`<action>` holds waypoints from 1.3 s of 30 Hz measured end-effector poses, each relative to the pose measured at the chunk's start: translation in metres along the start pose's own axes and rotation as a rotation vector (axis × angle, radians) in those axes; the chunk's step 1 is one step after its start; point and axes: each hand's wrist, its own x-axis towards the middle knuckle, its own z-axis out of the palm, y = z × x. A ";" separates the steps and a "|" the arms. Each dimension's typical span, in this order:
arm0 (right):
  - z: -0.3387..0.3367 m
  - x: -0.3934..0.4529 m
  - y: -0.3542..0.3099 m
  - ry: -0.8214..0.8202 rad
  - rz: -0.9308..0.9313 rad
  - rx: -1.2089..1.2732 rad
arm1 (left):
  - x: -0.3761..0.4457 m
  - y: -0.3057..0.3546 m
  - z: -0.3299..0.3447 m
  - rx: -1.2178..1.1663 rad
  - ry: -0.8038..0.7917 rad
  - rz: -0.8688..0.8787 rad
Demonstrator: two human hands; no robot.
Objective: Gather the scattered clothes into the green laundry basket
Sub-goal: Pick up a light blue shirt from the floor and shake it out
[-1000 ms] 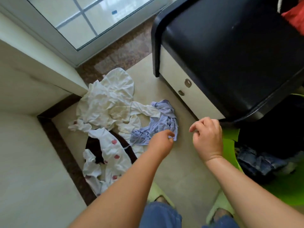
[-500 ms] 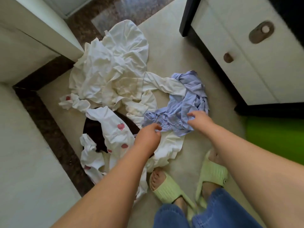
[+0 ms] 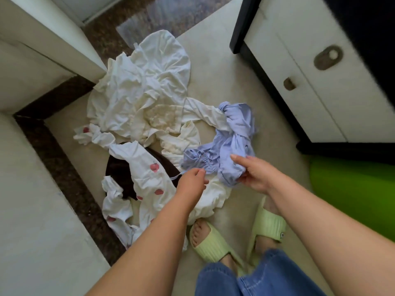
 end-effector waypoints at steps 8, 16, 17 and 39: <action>0.043 -0.125 -0.035 -0.438 0.045 -0.166 | -0.072 0.070 -0.020 -0.577 -0.272 -0.275; 0.043 -0.217 -0.043 -0.562 0.148 -0.821 | -0.111 0.090 -0.025 -0.466 -0.277 -0.256; 0.035 -0.220 -0.040 -0.490 0.091 -0.893 | -0.115 0.093 -0.021 -0.278 -0.150 -0.160; -0.073 -0.243 -0.069 0.551 -0.682 -0.683 | -0.215 0.144 -0.006 -0.352 0.295 0.280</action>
